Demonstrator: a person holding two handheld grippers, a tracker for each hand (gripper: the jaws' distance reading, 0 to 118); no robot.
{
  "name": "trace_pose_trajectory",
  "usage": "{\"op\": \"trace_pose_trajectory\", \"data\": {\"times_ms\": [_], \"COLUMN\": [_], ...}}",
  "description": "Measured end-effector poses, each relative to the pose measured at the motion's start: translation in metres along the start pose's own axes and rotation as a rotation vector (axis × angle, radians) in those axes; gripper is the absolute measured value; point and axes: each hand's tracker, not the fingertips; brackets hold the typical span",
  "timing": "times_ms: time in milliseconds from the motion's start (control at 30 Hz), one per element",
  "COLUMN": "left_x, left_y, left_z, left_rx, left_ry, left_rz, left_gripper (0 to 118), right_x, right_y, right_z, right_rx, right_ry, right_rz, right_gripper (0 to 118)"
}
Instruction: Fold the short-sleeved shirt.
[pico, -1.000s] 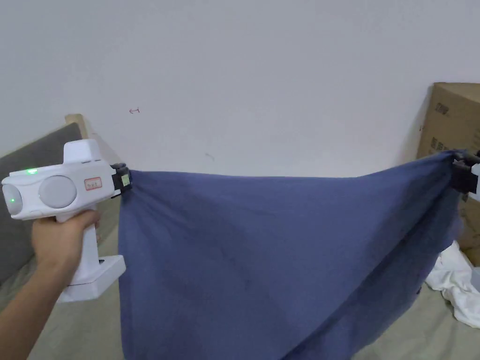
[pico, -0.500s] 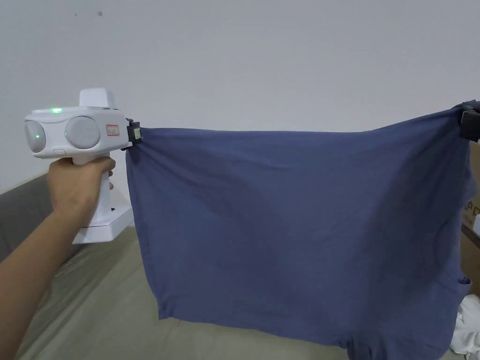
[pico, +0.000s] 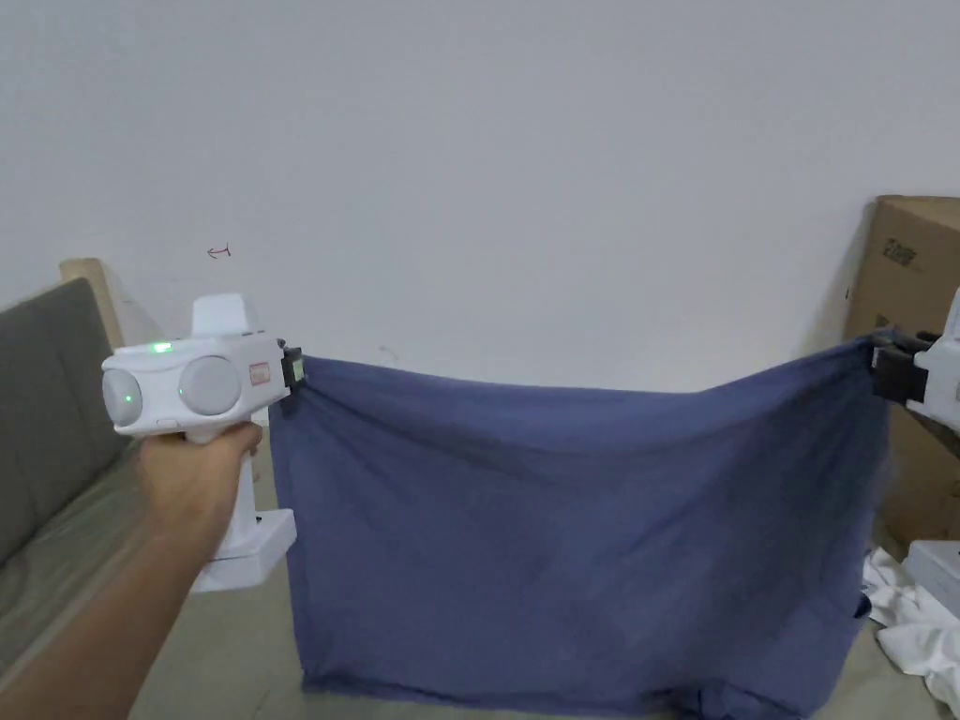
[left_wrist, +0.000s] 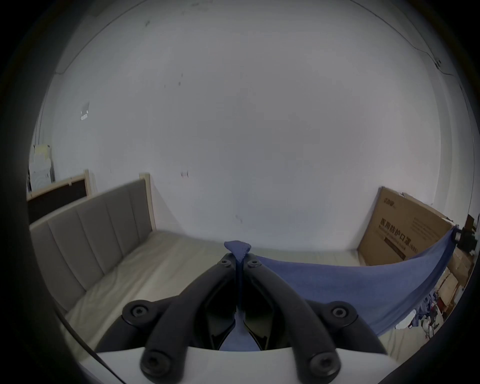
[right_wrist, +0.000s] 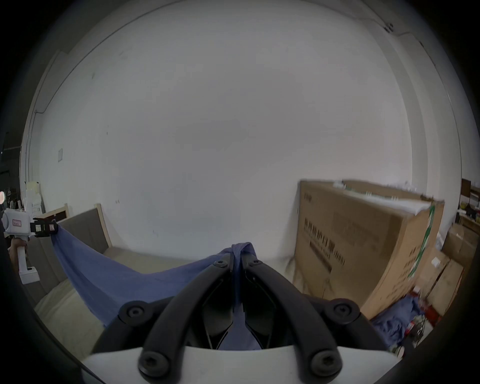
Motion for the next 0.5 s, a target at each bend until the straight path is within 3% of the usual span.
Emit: {"op": "trace_pose_trajectory", "data": {"times_ms": [200, 500], "left_x": [-0.016, -0.070], "left_y": [-0.098, -0.242], "left_z": [-0.003, 0.062], "left_rx": [-0.135, -0.384], "left_ry": [-0.026, -0.005], "left_rz": [0.040, 0.083], "left_gripper": [1, 1], "right_x": [0.004, 0.005], "right_y": [-0.097, -0.228], "right_z": [0.012, 0.119], "right_rx": [-0.131, -0.344], "right_ry": [0.031, 0.070], "right_rz": [-0.094, -0.196], "right_gripper": [3, 3]}}
